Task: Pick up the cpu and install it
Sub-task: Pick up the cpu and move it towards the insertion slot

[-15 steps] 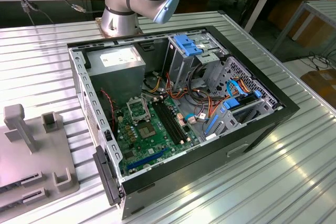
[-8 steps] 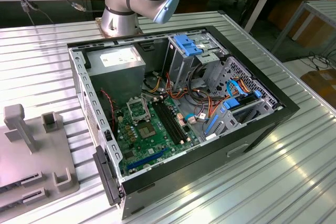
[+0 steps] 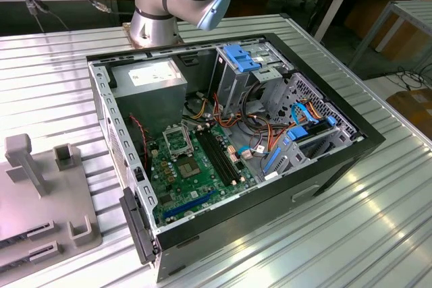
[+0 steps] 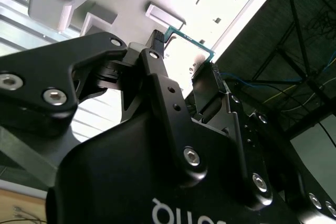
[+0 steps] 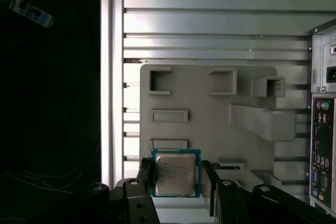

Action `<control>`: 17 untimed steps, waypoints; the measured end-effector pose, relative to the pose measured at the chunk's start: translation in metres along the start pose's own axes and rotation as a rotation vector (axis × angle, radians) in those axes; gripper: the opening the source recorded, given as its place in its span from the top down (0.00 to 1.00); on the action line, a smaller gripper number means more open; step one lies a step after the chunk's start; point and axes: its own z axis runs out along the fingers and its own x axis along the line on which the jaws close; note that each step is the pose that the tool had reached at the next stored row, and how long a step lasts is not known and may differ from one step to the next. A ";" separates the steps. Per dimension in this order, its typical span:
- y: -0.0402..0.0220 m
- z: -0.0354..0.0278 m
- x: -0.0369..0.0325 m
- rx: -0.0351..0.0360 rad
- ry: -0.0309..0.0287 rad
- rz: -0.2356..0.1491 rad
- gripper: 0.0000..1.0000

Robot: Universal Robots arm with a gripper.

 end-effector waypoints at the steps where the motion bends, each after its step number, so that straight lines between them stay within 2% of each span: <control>1: 0.0000 -0.0004 0.0000 0.0000 0.0000 0.000 0.53; 11: 0.0000 -0.0024 -0.0002 0.0002 0.0004 0.000 0.53; 17: 0.0000 -0.0023 -0.0041 0.0000 0.0002 0.000 0.53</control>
